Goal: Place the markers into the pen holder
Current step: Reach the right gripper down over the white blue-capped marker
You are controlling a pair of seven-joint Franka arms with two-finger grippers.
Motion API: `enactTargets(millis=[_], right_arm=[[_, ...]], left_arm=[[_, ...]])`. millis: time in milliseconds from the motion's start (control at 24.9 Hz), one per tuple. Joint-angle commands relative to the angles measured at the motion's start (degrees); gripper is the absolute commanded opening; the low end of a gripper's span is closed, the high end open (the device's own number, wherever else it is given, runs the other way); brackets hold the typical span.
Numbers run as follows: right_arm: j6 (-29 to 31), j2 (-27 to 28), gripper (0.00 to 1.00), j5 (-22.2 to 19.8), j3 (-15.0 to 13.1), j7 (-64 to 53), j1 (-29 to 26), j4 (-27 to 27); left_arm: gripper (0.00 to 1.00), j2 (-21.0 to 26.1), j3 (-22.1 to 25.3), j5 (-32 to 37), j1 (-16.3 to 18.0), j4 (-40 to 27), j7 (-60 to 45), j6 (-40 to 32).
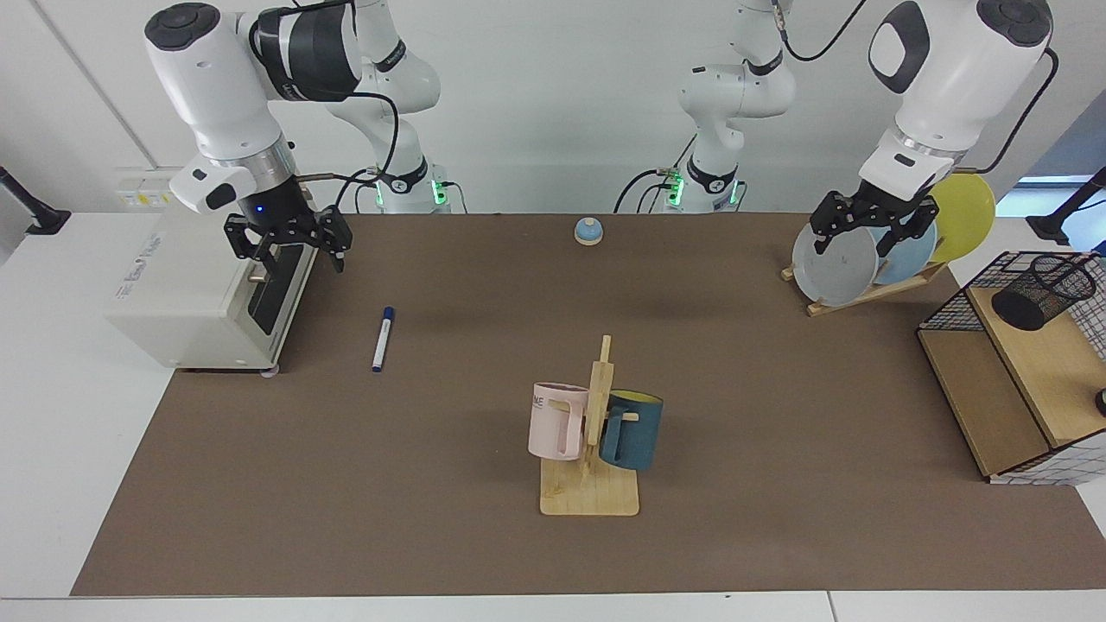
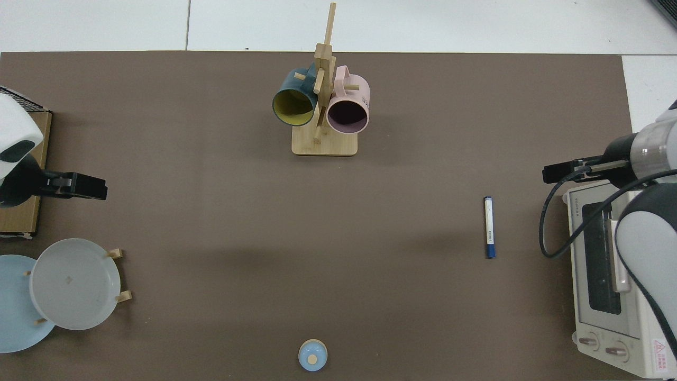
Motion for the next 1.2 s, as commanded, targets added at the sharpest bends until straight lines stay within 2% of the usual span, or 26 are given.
enactTargets(millis=[0,120,321,642,762,1163], right_arm=[[3.08,4.26,1.0,0.49,0.39,0.32,-0.03,-2.02],[8.34,7.96,1.0,0.49,0.39,0.23,-0.03,-4.92],[14.68,10.34,1.0,1.89,0.48,2.69,0.5,-10.11],[15.39,15.35,1.0,2.86,0.47,4.36,1.03,-14.51],[18.37,15.97,1.0,2.95,0.39,4.71,0.94,-16.35],[19.78,16.67,0.99,2.95,0.39,5.77,0.94,-16.8]], left_arm=[[1.0,-1.54,0.32,-0.43,-0.38,-1.98,0.16,0.75],[1.0,-1.54,0.32,-0.43,-0.38,-2.07,0.07,0.58],[1.0,-1.54,0.41,-0.43,-0.29,-2.07,0.16,0.66],[1.0,-1.45,0.41,-0.43,-0.2,-1.98,0.16,0.58],[1.0,-1.54,0.41,-0.43,-0.38,-2.07,0.16,0.23],[1.0,-1.72,0.32,-0.43,-0.47,-2.16,0.08,-0.04]])
